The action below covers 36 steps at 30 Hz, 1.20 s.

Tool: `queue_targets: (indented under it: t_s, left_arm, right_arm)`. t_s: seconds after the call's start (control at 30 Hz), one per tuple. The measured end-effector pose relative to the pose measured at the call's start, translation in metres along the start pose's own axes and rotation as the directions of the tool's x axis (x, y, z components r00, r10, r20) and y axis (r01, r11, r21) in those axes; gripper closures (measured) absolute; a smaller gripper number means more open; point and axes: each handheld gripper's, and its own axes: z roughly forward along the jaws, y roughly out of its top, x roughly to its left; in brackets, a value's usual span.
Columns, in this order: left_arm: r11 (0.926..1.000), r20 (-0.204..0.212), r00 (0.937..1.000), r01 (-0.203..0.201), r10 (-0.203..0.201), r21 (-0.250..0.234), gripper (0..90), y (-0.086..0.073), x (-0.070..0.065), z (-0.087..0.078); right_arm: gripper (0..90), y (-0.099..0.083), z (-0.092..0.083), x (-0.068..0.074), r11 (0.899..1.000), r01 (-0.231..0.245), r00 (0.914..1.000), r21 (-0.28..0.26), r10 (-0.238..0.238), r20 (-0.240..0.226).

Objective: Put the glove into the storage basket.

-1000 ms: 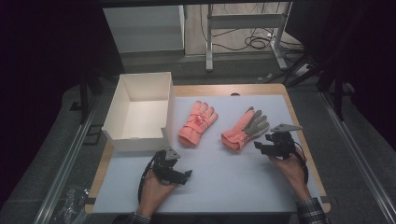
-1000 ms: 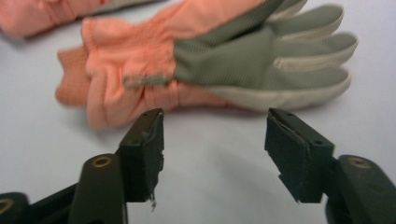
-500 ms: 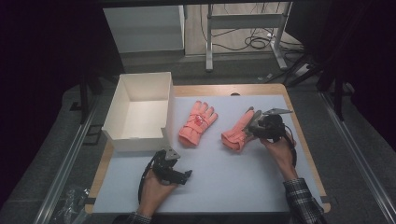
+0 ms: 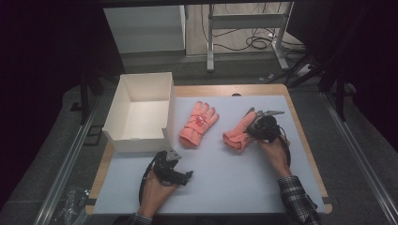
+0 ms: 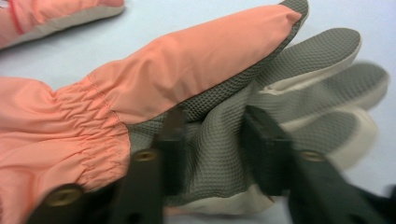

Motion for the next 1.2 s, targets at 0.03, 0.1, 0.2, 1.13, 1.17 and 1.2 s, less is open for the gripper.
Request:
queue_targets:
  t_s: [0.03,0.1,0.2,1.13,1.17,1.2]
  left_arm:
    - [1.0,0.0,1.0,0.002,-0.002,-0.002,0.0,0.0,0.0,0.0]
    - [1.0,0.0,1.0,0.002,-0.002,-0.002,0.0,0.0,0.0,0.0]
    - [1.0,0.0,1.0,0.0,0.0,0.0,0.0,0.0,0.0,0.0]
    - [1.0,0.0,1.0,0.003,-0.003,-0.003,0.0,0.0,0.0,0.0]
    - [1.0,0.0,1.0,0.002,-0.002,-0.003,0.0,0.0,0.0,0.0]
    - [1.0,0.0,1.0,0.003,-0.003,-0.003,0.0,0.0,0.0,0.0]
  right_arm:
    - [74.1,0.0,0.0,0.0,1.0,-0.001,1.0,0.003,0.001,0.001]
    - [80.8,0.0,0.0,0.001,1.0,0.0,1.0,0.004,0.0,0.003]
    - [84.2,-0.001,-0.001,0.001,1.0,0.012,0.9999,-0.008,-0.012,0.001]
    - [86.0,0.006,-0.052,-0.001,0.997,0.022,0.9844,-0.076,-0.035,-0.173]
    - [86.0,0.006,-0.057,0.0,0.996,0.028,0.98,-0.08,-0.043,-0.194]
    - [86.0,0.006,-0.057,0.0,0.996,0.028,0.98,-0.08,-0.043,-0.194]
